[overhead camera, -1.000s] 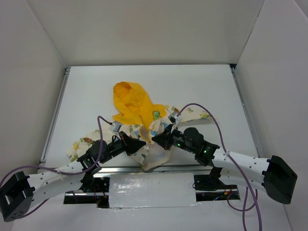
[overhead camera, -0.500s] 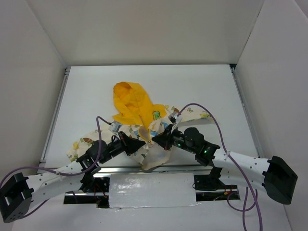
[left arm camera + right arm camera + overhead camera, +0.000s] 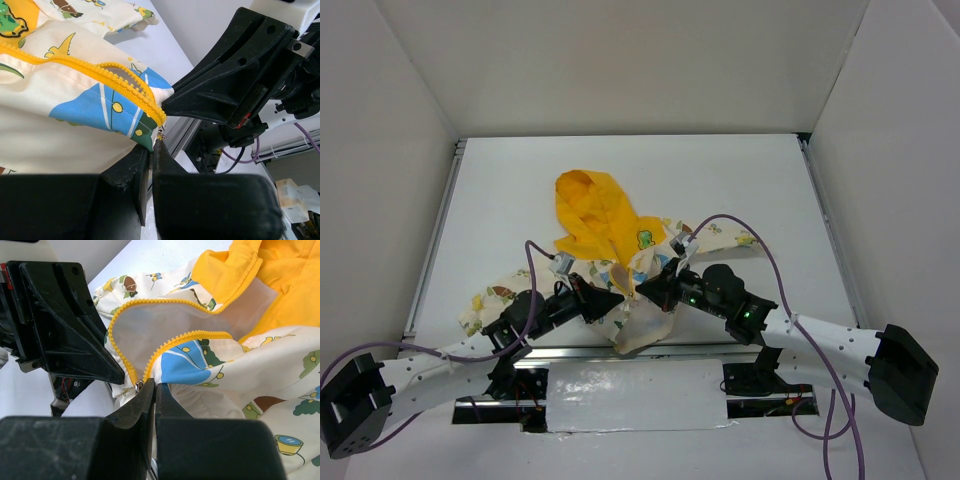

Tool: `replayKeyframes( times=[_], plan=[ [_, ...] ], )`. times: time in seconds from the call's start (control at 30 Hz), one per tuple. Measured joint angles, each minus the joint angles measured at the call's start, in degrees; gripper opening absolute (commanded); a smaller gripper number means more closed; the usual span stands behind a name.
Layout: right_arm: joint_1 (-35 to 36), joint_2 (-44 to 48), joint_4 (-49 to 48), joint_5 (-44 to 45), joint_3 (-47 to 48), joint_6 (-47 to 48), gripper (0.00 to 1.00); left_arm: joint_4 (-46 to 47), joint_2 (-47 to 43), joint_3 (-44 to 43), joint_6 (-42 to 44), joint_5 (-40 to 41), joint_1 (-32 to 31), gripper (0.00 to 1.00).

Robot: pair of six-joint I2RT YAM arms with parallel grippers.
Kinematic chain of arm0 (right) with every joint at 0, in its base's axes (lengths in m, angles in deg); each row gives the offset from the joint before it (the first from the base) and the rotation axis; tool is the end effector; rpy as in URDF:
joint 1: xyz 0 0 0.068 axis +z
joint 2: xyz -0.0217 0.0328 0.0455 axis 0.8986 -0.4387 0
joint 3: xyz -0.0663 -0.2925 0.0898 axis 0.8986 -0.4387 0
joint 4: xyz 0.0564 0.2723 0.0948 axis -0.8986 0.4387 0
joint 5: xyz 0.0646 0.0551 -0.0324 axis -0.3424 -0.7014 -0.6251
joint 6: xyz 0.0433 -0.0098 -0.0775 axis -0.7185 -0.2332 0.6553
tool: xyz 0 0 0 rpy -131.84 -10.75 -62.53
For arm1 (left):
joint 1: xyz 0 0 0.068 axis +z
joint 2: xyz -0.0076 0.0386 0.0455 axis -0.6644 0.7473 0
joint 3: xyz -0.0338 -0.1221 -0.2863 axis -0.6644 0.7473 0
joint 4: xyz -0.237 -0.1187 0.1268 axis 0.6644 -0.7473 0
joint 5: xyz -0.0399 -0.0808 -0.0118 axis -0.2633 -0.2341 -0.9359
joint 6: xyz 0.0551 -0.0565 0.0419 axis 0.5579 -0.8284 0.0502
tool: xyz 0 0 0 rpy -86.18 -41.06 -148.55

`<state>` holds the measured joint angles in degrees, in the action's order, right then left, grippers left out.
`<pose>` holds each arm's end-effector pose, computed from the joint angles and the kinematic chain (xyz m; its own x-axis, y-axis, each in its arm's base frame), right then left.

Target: Zip up the jacket

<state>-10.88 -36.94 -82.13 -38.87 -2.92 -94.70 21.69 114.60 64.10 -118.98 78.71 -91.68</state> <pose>0.1491 0.2125 0.2368 -0.4419 0.0999 -0.8915 -0.7402 0.5208 0.4252 0.1355 -0.1684 0.2147 -0.5927 -0.4779 -0.6484 0.5380 0.3642 -0.7602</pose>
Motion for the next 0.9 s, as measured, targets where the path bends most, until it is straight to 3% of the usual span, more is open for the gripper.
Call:
replayKeyframes(
  times=[0.9],
  plan=[
    [-2.25,-0.87,2.05,-6.08,1.70,1.70,0.00,4.28,4.81,-0.02,0.74,-6.19,0.26,0.00]
  ],
)
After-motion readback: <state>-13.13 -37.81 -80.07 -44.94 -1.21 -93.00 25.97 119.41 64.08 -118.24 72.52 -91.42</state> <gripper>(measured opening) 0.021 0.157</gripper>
